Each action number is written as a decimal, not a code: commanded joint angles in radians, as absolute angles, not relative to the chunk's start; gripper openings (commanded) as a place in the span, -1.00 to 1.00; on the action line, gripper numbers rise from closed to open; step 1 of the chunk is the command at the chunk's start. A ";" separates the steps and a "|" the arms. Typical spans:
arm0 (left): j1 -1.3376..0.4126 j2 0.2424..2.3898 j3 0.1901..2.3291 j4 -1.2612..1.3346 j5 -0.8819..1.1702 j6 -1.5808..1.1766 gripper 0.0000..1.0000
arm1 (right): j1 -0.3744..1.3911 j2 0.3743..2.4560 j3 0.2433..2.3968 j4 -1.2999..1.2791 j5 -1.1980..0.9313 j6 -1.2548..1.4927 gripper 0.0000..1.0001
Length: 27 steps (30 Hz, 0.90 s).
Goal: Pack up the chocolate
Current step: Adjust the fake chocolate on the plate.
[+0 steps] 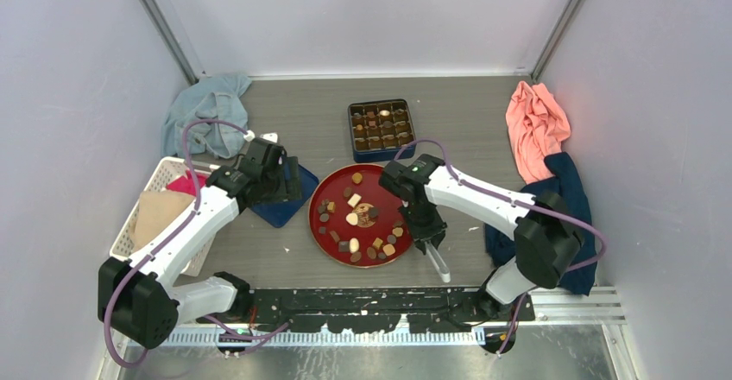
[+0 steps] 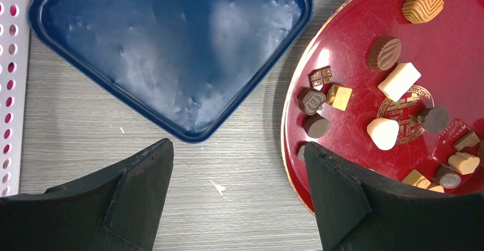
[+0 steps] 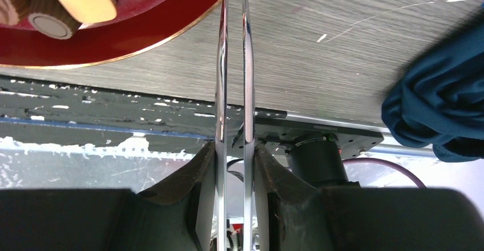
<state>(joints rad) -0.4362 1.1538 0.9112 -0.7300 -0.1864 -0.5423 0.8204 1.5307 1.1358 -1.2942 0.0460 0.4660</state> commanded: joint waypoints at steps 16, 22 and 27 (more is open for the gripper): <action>-0.430 1.144 0.927 -0.702 -0.180 -0.538 0.70 | 0.918 1.562 1.318 -1.344 0.096 0.393 -0.48; -0.430 1.150 0.925 -0.693 -0.173 -0.541 0.70 | 0.920 1.513 1.287 -1.298 -0.003 0.426 -0.38; -0.430 1.154 0.921 -0.688 -0.168 -0.541 0.70 | 0.927 1.504 1.285 -1.269 -0.066 0.422 -0.34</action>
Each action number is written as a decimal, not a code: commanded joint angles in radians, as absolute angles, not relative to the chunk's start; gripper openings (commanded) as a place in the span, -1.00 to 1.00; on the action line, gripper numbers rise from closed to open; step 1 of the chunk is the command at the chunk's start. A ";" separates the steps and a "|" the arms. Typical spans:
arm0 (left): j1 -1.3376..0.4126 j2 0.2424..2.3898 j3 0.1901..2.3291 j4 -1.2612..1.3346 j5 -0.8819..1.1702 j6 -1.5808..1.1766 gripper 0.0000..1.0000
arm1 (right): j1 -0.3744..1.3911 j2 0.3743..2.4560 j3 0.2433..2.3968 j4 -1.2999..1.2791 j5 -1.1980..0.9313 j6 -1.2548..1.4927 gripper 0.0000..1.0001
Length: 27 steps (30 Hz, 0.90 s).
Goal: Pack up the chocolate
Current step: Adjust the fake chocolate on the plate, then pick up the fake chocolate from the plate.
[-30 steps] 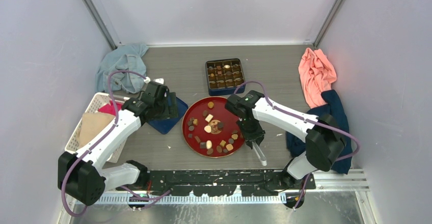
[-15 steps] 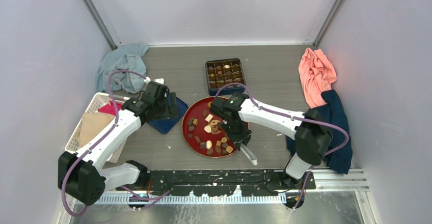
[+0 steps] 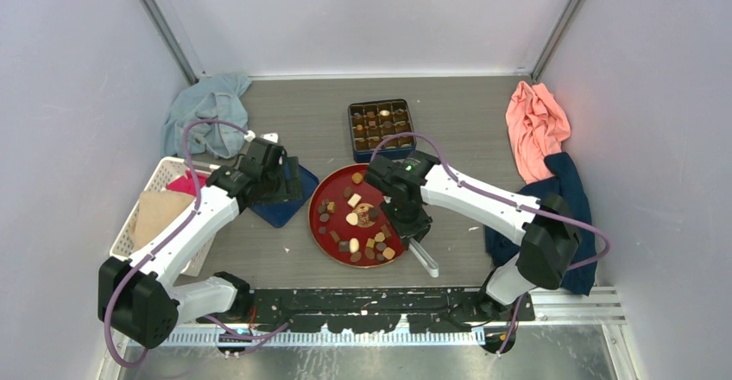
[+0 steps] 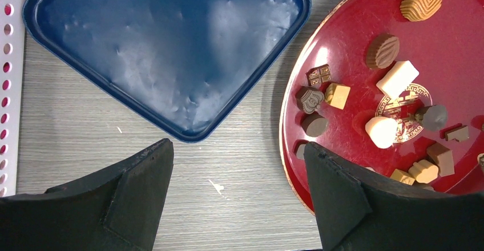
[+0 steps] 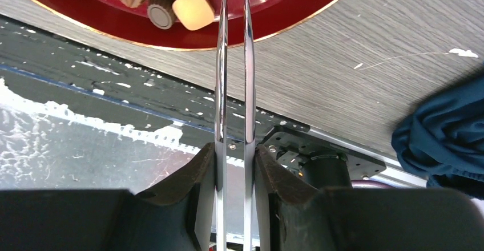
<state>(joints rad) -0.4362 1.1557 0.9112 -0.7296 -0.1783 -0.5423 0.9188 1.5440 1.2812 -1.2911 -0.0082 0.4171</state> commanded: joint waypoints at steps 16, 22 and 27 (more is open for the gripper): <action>-0.430 1.164 0.928 -0.702 -0.181 -0.537 0.69 | 0.927 1.539 1.230 -1.238 -0.068 0.409 -0.09; -0.430 1.160 0.923 -0.703 -0.186 -0.538 0.69 | 0.928 1.539 1.221 -1.235 -0.080 0.407 -0.09; -0.430 1.161 0.923 -0.699 -0.183 -0.539 0.69 | 0.929 1.540 1.220 -1.232 -0.083 0.409 -0.08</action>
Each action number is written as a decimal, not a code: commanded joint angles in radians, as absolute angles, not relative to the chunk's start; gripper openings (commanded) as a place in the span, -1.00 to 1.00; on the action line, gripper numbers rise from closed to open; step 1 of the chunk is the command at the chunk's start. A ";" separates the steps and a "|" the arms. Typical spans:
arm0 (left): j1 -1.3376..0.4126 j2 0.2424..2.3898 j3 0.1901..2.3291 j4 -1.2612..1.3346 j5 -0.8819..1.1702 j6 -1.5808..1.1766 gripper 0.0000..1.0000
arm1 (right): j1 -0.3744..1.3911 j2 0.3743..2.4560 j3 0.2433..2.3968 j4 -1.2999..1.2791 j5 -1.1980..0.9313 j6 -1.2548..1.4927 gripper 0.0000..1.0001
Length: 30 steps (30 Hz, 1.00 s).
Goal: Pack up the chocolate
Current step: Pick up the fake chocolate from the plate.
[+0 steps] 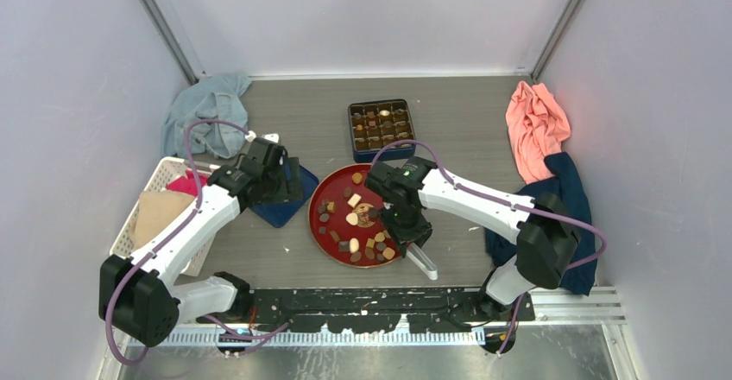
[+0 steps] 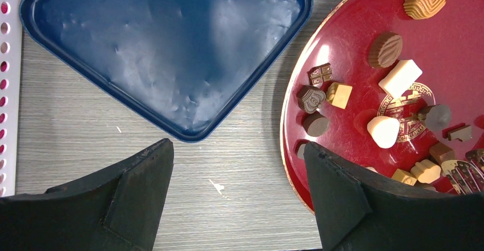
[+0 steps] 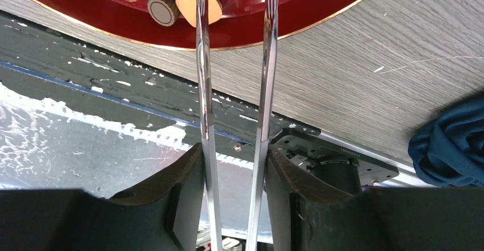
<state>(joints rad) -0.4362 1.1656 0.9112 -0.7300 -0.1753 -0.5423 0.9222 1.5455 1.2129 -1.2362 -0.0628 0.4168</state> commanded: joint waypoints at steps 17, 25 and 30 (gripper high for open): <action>-0.430 1.150 0.921 -0.701 -0.175 -0.540 0.69 | 0.932 1.565 1.169 -1.219 -0.036 0.425 -0.20; -0.430 1.128 0.931 -0.722 -0.178 -0.536 0.70 | 0.933 1.522 1.262 -1.278 0.029 0.417 -0.89; -0.430 1.127 0.957 -0.759 -0.213 -0.508 0.70 | 0.881 1.522 1.396 -1.337 0.123 0.419 -0.99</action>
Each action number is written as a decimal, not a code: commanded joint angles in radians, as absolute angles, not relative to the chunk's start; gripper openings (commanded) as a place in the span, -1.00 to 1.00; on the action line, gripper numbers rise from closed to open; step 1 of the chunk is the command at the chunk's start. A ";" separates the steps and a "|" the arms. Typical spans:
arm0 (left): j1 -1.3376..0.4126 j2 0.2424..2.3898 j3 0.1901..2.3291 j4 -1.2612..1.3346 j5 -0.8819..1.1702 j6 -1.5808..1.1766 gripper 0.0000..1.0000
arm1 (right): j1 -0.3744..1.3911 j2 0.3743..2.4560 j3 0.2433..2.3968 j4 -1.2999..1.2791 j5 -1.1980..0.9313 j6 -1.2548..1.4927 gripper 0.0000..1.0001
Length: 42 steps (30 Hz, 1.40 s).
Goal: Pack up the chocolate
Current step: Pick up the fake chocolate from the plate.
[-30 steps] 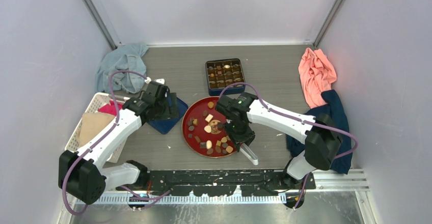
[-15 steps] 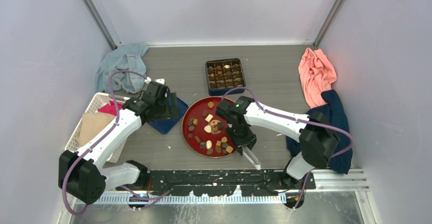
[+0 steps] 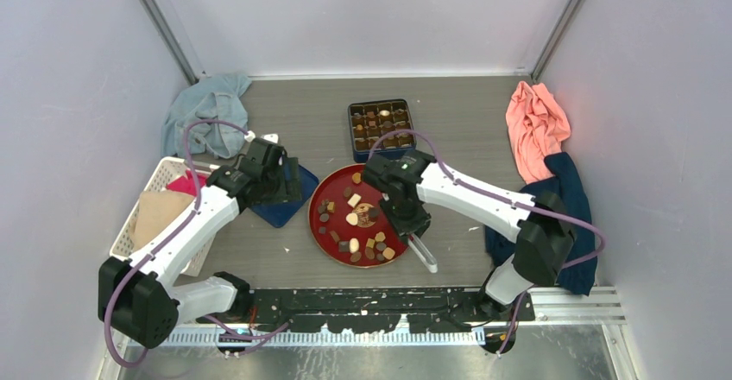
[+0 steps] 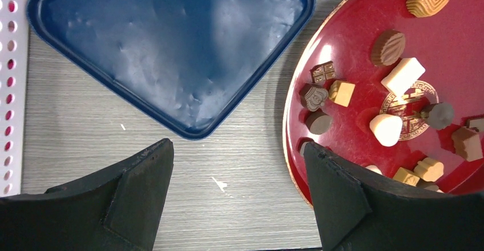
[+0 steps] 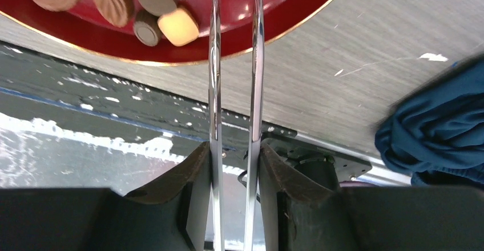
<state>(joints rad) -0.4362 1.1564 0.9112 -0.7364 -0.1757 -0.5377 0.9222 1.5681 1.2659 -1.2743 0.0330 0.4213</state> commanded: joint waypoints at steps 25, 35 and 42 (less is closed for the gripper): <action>-0.371 1.055 0.933 -0.793 -0.205 -0.494 0.71 | 0.880 1.486 1.282 -1.293 -0.007 0.432 -0.43; -0.371 1.016 0.909 -0.803 -0.177 -0.527 0.71 | 0.889 1.462 1.215 -1.232 0.033 0.414 -0.20; -0.371 1.031 0.910 -0.797 -0.173 -0.534 0.70 | 0.897 1.458 1.199 -1.205 0.015 0.413 -0.17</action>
<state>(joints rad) -0.3744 1.0359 0.9077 -0.8207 -0.1833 -0.5198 0.8886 1.4952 1.1980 -1.2320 0.0154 0.4175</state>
